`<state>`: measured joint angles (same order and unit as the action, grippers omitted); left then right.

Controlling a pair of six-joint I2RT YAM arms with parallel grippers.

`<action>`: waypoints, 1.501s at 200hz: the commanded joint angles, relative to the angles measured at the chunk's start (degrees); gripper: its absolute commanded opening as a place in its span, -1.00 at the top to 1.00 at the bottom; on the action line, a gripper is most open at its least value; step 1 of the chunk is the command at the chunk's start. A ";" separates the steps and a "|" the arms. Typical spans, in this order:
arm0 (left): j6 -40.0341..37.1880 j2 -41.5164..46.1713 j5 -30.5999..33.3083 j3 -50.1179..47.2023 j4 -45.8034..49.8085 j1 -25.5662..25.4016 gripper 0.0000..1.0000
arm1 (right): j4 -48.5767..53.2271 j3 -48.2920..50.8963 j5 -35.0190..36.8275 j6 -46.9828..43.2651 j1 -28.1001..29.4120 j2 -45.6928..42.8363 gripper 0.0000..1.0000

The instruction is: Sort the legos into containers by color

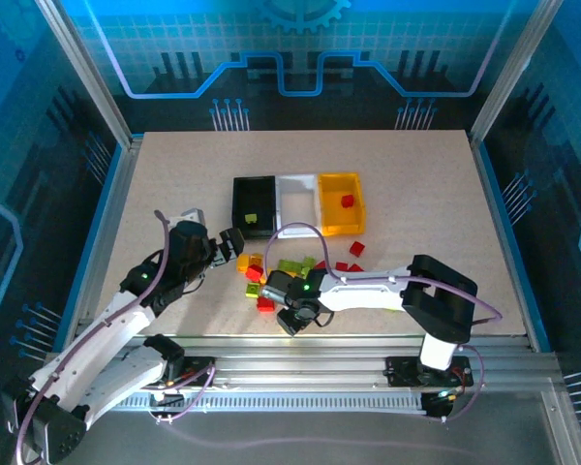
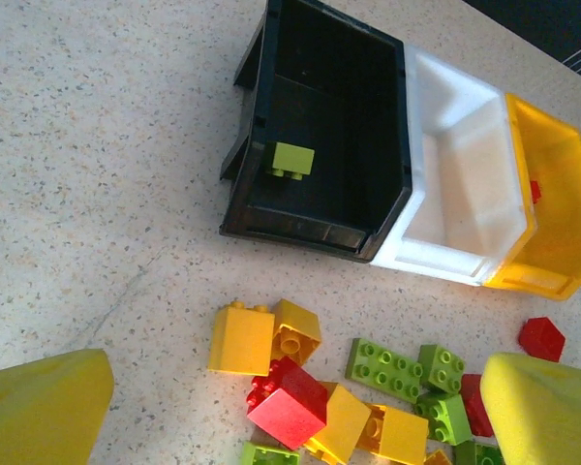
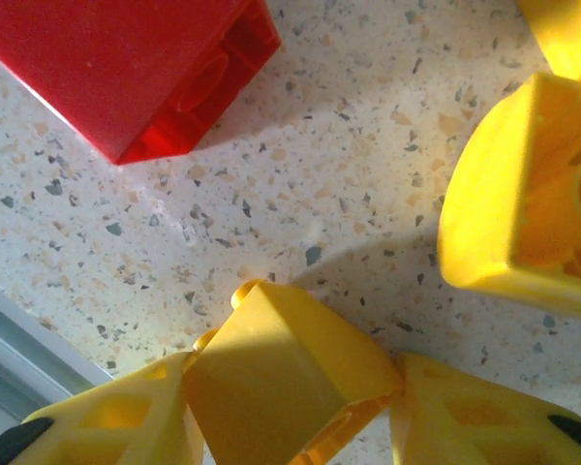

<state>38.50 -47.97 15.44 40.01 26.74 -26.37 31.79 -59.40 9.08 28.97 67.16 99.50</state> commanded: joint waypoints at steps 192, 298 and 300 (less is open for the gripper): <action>5.31 1.26 -7.93 -9.82 -5.30 0.09 -0.98 | 9.88 -46.43 10.61 2.57 -29.01 20.75 -0.47; 5.58 1.14 -9.68 -10.73 -7.31 0.23 -0.98 | 4.38 1.94 12.56 17.42 -31.93 -18.33 -0.55; 5.63 1.08 -9.72 -10.81 -7.38 0.19 -0.98 | 4.06 2.56 12.50 17.65 -32.29 -18.61 -0.55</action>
<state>43.62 -47.27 7.40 30.57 20.99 -26.37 36.56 -65.78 20.36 40.38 37.95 83.44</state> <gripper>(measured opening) 0.990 0.774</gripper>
